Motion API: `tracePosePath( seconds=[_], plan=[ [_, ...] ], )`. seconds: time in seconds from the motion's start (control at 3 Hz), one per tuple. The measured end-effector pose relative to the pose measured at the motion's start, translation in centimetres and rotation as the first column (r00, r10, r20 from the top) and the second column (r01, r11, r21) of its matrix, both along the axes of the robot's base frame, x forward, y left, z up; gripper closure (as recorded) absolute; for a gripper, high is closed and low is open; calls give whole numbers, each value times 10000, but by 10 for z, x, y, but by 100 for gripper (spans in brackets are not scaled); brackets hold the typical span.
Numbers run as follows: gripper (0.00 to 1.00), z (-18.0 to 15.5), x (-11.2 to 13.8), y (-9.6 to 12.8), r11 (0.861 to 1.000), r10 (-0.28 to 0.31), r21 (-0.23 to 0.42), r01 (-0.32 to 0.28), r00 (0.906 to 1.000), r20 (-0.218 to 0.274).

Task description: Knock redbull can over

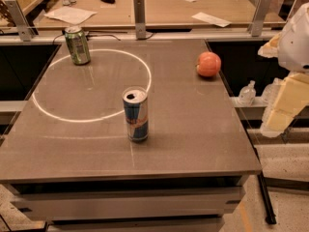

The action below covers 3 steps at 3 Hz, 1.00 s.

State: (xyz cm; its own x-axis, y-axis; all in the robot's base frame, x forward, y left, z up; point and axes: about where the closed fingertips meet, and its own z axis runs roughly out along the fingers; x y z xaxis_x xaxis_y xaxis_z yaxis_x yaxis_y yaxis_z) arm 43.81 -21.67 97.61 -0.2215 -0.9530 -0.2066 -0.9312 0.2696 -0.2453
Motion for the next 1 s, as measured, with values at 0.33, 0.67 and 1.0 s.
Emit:
tracePosePath(
  seconds=[0.33, 0.67, 1.0],
  plan=[
    [0, 0, 0, 0, 10000, 0, 0, 0, 10000, 2],
    [0, 0, 0, -1, 9969, -303, 713, 322, 9992, -278],
    [0, -9, -1, -12, 9589, -1174, 2517, 1309, 9907, -681]
  ],
)
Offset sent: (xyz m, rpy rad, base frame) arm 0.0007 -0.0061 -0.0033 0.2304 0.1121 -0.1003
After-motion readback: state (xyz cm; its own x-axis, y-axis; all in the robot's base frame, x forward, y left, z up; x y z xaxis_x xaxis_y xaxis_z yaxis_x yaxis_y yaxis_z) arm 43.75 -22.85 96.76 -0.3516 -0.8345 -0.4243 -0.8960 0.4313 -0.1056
